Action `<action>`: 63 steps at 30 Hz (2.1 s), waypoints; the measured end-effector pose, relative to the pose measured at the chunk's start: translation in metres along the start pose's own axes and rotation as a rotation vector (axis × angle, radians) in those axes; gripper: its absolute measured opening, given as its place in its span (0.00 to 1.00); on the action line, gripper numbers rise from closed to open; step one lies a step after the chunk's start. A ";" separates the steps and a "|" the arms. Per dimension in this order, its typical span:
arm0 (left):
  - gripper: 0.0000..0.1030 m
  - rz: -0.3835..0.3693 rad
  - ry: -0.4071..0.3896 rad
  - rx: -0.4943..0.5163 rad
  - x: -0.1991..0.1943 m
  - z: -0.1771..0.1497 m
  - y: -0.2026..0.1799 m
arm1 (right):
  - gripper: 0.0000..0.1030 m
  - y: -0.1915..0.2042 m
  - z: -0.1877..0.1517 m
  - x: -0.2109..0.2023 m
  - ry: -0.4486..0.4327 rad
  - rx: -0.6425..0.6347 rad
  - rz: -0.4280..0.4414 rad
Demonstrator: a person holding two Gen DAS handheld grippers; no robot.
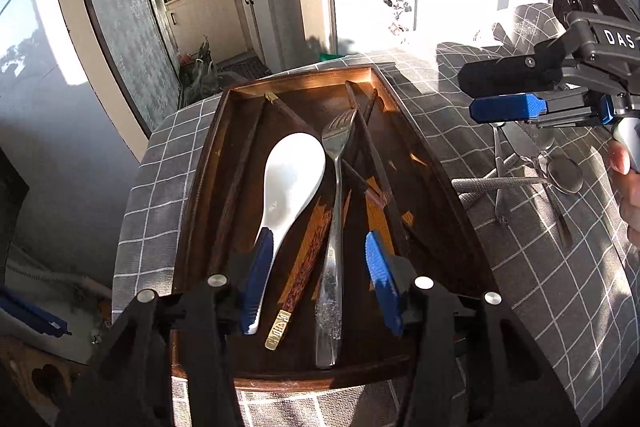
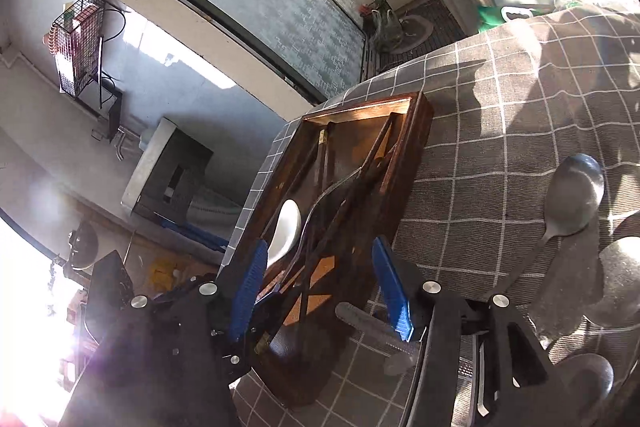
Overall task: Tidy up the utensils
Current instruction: 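Lower the silver spoon into the wooden tray and open both grippers, then grasp the long textured-handle spoon with both grippers and lift it, then lower the textured-handle spoon into the wooden tray and release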
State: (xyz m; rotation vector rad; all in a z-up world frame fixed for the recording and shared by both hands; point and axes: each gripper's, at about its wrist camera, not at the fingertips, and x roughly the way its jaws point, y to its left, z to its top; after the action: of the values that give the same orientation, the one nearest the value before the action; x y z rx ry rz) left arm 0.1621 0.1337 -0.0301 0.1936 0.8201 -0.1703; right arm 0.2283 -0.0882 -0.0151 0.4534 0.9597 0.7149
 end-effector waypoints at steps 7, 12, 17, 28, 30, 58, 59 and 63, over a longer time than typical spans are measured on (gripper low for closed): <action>0.64 -0.050 -0.068 0.024 -0.037 0.000 -0.036 | 0.61 -0.043 -0.009 -0.072 -0.063 0.004 -0.127; 0.66 -0.146 -0.084 0.092 -0.041 0.006 -0.086 | 0.61 -0.072 -0.020 -0.096 -0.093 0.049 -0.148; 0.66 -0.196 -0.052 0.152 -0.024 0.008 -0.129 | 0.55 -0.098 -0.045 -0.101 -0.052 0.084 -0.173; 0.66 -0.235 -0.019 0.201 -0.004 0.008 -0.159 | 0.14 -0.093 -0.067 -0.073 -0.008 0.014 -0.239; 0.66 -0.238 -0.026 0.217 -0.001 0.008 -0.161 | 0.03 -0.096 -0.066 -0.071 -0.005 0.005 -0.212; 0.22 -0.215 -0.070 0.301 0.001 0.031 -0.170 | 0.03 -0.036 -0.034 -0.179 -0.177 -0.216 -0.112; 0.22 -0.211 -0.078 0.299 -0.003 0.033 -0.167 | 0.02 -0.031 -0.032 -0.180 -0.180 -0.221 -0.110; 0.22 -0.190 -0.107 0.273 -0.021 0.038 -0.149 | 0.02 -0.009 -0.020 -0.177 -0.185 -0.250 -0.095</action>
State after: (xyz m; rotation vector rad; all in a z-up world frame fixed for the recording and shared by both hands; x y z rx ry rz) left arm 0.1411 -0.0184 -0.0045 0.3607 0.7060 -0.4688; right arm 0.1475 -0.2215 0.0707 0.2472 0.7025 0.6837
